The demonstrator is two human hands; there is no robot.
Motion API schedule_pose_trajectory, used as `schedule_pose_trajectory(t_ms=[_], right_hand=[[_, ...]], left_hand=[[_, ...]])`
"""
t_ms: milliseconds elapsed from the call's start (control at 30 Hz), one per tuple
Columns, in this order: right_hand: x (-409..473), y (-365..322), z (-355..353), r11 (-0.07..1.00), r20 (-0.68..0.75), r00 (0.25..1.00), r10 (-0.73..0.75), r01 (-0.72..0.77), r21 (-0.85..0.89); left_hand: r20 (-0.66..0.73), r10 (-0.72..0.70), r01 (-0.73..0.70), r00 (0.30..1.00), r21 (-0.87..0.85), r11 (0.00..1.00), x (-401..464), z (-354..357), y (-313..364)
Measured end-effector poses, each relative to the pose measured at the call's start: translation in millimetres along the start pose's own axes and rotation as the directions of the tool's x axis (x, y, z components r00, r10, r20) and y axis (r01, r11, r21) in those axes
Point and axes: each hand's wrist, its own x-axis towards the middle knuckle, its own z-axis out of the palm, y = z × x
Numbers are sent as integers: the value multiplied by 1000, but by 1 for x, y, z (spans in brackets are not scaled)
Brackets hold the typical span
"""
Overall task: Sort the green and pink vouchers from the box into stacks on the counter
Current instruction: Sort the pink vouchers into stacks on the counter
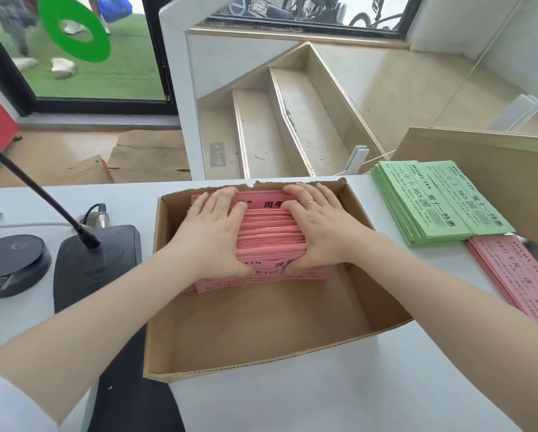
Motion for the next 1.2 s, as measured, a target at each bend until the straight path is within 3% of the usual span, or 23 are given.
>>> schedule_pose_trajectory(t_ms=[300,500,667,833,967,1100,1200], right_hand=[[7,-1,-9,993,30,1000,-7,4,117],[-6,-1,-2,1000,0,1000,-25,25,18],[-1,0,-5,997,92,995,-45,39,65],[3,-2,-9,997,157,985,-68,70,-9],[16,4,-18,990,214,975,-68,39,134],[24,19,-26,903,317,947,-43,-99,418],[33,22,-27,872,340,940,-31,-141,469]], left_hand=[[29,-36,36,999,29,999,8,-5,0],[57,-28,26,998,40,999,3,-3,3],[88,3,-2,996,-13,1000,2,-5,1],[89,50,-57,995,80,995,1,-8,0],[166,53,-59,985,31,998,12,-19,-3],[314,47,12,948,-184,983,29,-32,-19],[336,50,41,941,-258,965,39,-36,-26]])
